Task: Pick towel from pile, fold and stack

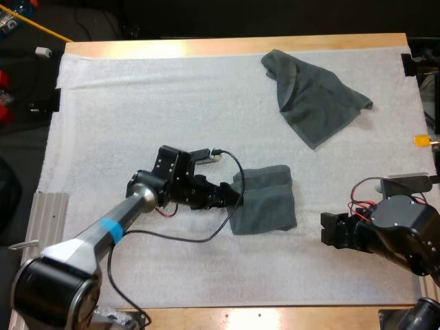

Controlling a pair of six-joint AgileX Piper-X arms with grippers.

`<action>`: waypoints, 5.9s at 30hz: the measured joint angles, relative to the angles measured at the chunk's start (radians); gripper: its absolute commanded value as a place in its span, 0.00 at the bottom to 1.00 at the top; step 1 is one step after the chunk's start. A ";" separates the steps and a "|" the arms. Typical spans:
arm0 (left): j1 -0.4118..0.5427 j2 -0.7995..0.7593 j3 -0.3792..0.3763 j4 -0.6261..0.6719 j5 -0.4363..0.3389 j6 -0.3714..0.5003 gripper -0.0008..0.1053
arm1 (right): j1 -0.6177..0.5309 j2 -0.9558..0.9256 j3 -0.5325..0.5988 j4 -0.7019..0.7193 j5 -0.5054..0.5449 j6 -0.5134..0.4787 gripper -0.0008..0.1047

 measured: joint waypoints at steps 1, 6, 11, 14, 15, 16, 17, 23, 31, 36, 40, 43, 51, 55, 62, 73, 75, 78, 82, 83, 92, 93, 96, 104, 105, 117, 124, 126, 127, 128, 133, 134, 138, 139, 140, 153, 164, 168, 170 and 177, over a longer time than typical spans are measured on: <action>0.000 0.011 -0.010 0.000 0.000 -0.004 0.68 | 0.000 0.000 0.000 0.000 0.000 0.000 0.60; 0.000 0.045 -0.057 0.018 -0.003 -0.027 0.68 | 0.000 0.000 0.000 0.000 0.000 0.000 0.60; 0.000 0.071 -0.093 0.092 -0.024 -0.026 0.68 | 0.000 0.000 0.000 0.000 0.000 0.000 0.60; -0.010 0.085 -0.098 0.115 -0.042 -0.026 0.68 | 0.000 0.000 0.000 0.000 0.000 0.000 0.60; -0.018 0.089 -0.100 0.123 -0.047 -0.026 0.68 | 0.000 0.000 0.000 0.000 0.000 0.000 0.60; -0.029 0.092 -0.099 0.125 -0.051 -0.026 0.68 | 0.000 0.000 0.000 0.000 0.000 0.000 0.60; -0.039 0.092 -0.102 0.126 -0.056 -0.026 0.68 | 0.000 0.000 0.000 0.000 0.000 0.000 0.60; -0.120 0.122 -0.158 0.170 -0.118 -0.034 0.68 | 0.000 0.000 0.000 0.000 0.000 0.000 0.60; -0.195 0.210 -0.272 0.204 -0.075 -0.057 0.57 | 0.000 0.000 0.000 0.000 0.000 0.000 0.60; -0.207 0.224 -0.293 0.212 -0.066 -0.057 0.29 | 0.000 0.000 0.000 0.000 0.000 0.000 0.60; -0.207 0.224 -0.313 0.264 -0.112 -0.035 0.01 | 0.000 0.000 0.000 0.000 0.000 0.000 0.60; -0.204 0.220 -0.333 0.328 -0.188 0.036 0.01 | 0.000 0.000 0.000 0.000 0.000 0.000 0.60; -0.082 0.176 -0.369 0.539 -0.412 0.261 0.01 | 0.000 0.000 0.000 0.000 0.000 0.000 0.60; 0.034 0.175 -0.369 0.631 -0.502 0.348 0.01 | 0.000 0.000 0.000 0.000 0.000 0.000 0.60; 0.243 0.175 -0.369 0.697 -0.644 0.443 0.01 | 0.000 0.000 0.000 0.000 0.000 0.000 0.60; 0.473 0.175 -0.369 0.705 -0.802 0.490 0.01 | 0.000 0.000 0.000 0.000 0.000 0.000 0.60; 0.495 0.175 -0.369 0.705 -0.826 0.490 0.01 | 0.000 0.000 0.000 0.000 -0.002 0.000 0.60; 0.512 0.172 -0.369 0.705 -0.840 0.497 0.01 | 0.000 0.000 0.000 0.000 -0.002 0.000 0.60; 0.515 0.158 -0.369 0.693 -0.843 0.536 0.26 | 0.000 0.000 0.000 0.000 -0.002 0.000 0.60; 0.515 0.150 -0.369 0.684 -0.840 0.542 0.42 | 0.000 0.000 0.000 0.000 -0.002 0.000 0.60; 0.515 0.051 -0.375 0.657 -0.827 0.543 0.59 | 0.000 0.000 0.000 0.000 -0.022 0.000 0.60; 0.515 0.036 -0.375 0.658 -0.825 0.543 0.59 | 0.000 0.000 0.000 0.000 -0.022 0.000 0.60; 0.515 -0.017 -0.377 0.672 -0.823 0.536 0.59 | 0.000 0.000 0.000 0.000 -0.022 0.000 0.60; 0.515 -0.070 -0.365 0.714 -0.685 0.519 0.59 | 0.000 0.000 0.000 0.000 -0.022 0.000 0.60; 0.515 -0.068 -0.356 0.714 -0.683 0.519 0.59 | 0.000 0.000 0.000 0.000 -0.022 0.000 0.60; 0.518 0.053 -0.254 0.660 -0.656 0.519 0.59 | 0.000 0.000 0.000 0.000 -0.022 0.000 0.60; 0.518 0.125 -0.264 0.659 -0.652 0.513 0.59 | 0.000 0.000 0.000 0.000 -0.022 0.000 0.60; 0.518 0.126 -0.266 0.661 -0.652 0.513 0.59 | 0.000 0.000 0.000 0.000 -0.022 0.000 0.60; 0.518 0.126 -0.266 0.661 -0.652 0.513 0.59 | 0.000 0.000 0.000 0.000 -0.022 0.000 0.60; 0.518 0.125 -0.268 0.661 -0.652 0.513 0.59 | 0.000 0.000 0.000 0.000 -0.022 0.000 0.60; 0.518 0.105 -0.298 0.647 -0.639 0.513 0.59 | 0.000 0.000 0.000 0.000 -0.022 0.000 0.60; 0.518 0.097 -0.314 0.637 -0.626 0.513 0.59 | 0.000 0.000 0.000 0.000 -0.022 0.000 0.60; 0.518 0.082 -0.379 0.586 -0.583 0.497 0.59 | 0.000 0.000 0.000 0.000 -0.022 0.000 0.60; 0.518 0.082 -0.385 0.570 -0.580 0.493 0.59 | 0.000 0.000 0.000 0.000 -0.022 0.000 0.60; 0.518 0.082 -0.388 0.558 -0.579 0.489 0.59 | 0.000 0.000 0.000 0.000 -0.022 0.000 0.60; 0.518 0.202 -0.388 0.465 -0.577 0.423 0.59 | 0.000 0.000 0.000 0.000 -0.022 0.000 0.60; 0.518 0.129 -0.391 0.495 -0.577 0.423 0.59 | 0.000 0.000 0.000 0.000 -0.022 0.000 0.60; 0.518 -0.002 -0.391 0.495 -0.577 0.423 0.59 | 0.000 0.000 0.000 0.000 -0.022 0.000 0.60; 0.518 -0.064 -0.391 0.510 -0.577 0.423 0.59 | 0.000 0.000 0.000 0.000 -0.022 0.000 0.60; 0.518 -0.282 -0.391 0.608 -0.577 0.427 0.59 | 0.000 0.000 0.002 -0.053 -0.022 -0.006 0.60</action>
